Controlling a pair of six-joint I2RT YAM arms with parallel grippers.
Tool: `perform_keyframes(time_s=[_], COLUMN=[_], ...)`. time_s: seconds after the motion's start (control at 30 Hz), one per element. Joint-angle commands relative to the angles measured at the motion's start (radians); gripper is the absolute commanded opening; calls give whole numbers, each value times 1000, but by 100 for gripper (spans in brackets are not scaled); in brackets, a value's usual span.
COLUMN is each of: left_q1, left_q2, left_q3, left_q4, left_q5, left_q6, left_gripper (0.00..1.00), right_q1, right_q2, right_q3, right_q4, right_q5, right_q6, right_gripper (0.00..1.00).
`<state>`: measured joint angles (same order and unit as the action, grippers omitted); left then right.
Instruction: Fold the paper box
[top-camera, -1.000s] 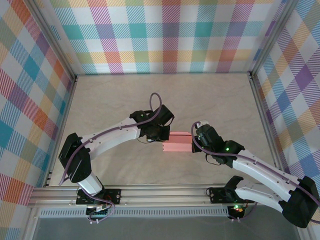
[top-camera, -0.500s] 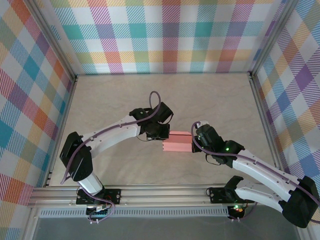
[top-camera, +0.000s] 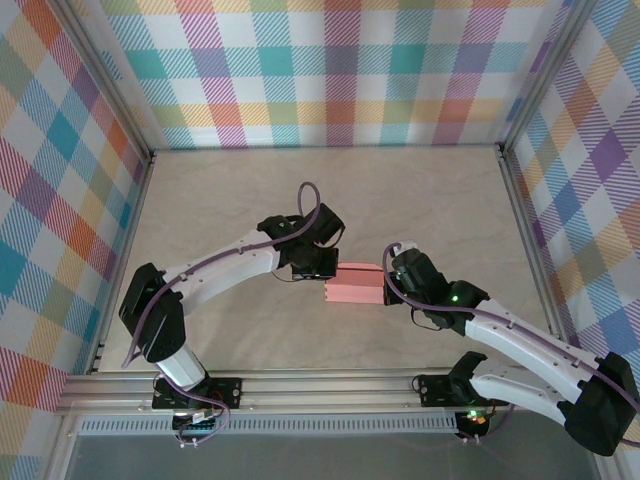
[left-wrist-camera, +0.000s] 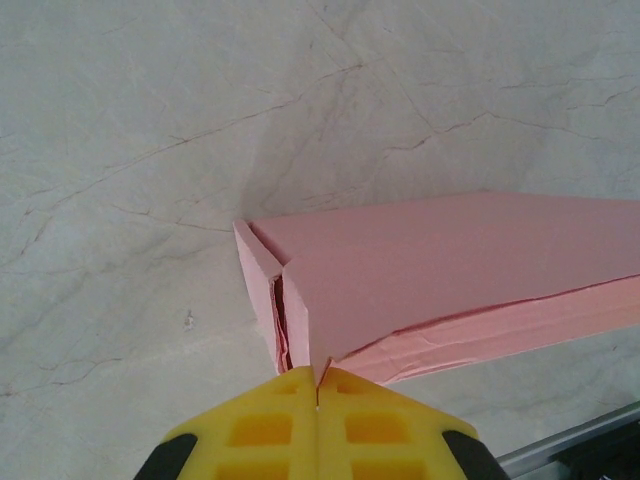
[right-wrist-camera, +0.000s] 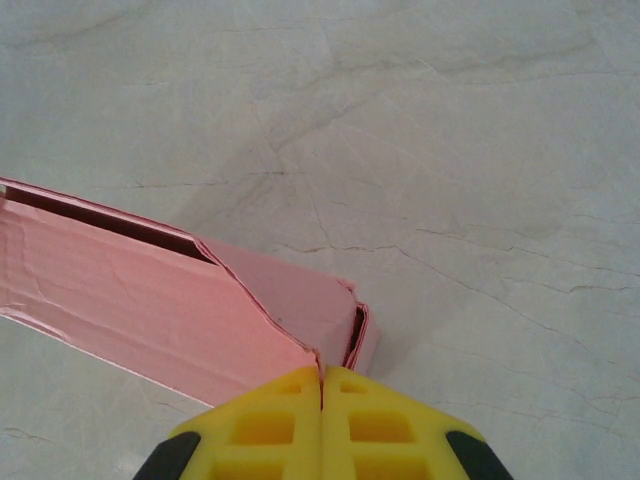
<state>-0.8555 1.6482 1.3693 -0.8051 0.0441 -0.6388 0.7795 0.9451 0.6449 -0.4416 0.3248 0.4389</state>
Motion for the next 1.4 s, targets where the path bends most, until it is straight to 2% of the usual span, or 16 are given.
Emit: perform_keyframes(time_s=[0.0, 0.27, 0.67, 0.77, 0.8, 0.9, 1.0, 1.07, 1.17, 1.23, 1.37], left_q1=[2, -5, -35, -38, -39, -39, -39, -39, -40, -39, -40], left_q2=[-36, -59, -93, -97, -99, -99, -97, -96, -98, -100, -99], left_q3=[-57, -134, -245, -256, -256, -253, -249, -249, -251, -253, -250], left_q4=[29, 87, 188, 189, 185, 172, 162, 162, 165, 164, 164], left_q5=[10, -28, -79, -85, -90, -104, -113, -112, -109, -107, -104], left_q6=[10, 18, -10, -14, -14, -14, -14, -15, -15, -14, -11], left_gripper=[0, 0, 0, 0, 0, 0, 0, 0, 0, 0, 0], right_q1=[5, 6, 7, 6, 6, 6, 6, 6, 1, -15, -60], right_q2=[-10, -7, -108, -136, -152, -207, -267, -299, -308, -271, -144], right_q3=[-15, -29, -201, -197, -191, -178, -177, -179, -157, -118, -32], right_q4=[5, 19, 193, 186, 184, 182, 181, 174, 134, 101, 71], right_q5=[-23, -24, -46, -61, -66, -83, -83, -62, -2, -5, -101], right_q6=[21, 26, 14, 2, -2, -17, -18, 6, 122, 202, 319], right_gripper=[0, 0, 0, 9, 16, 48, 69, 75, 83, 83, 82])
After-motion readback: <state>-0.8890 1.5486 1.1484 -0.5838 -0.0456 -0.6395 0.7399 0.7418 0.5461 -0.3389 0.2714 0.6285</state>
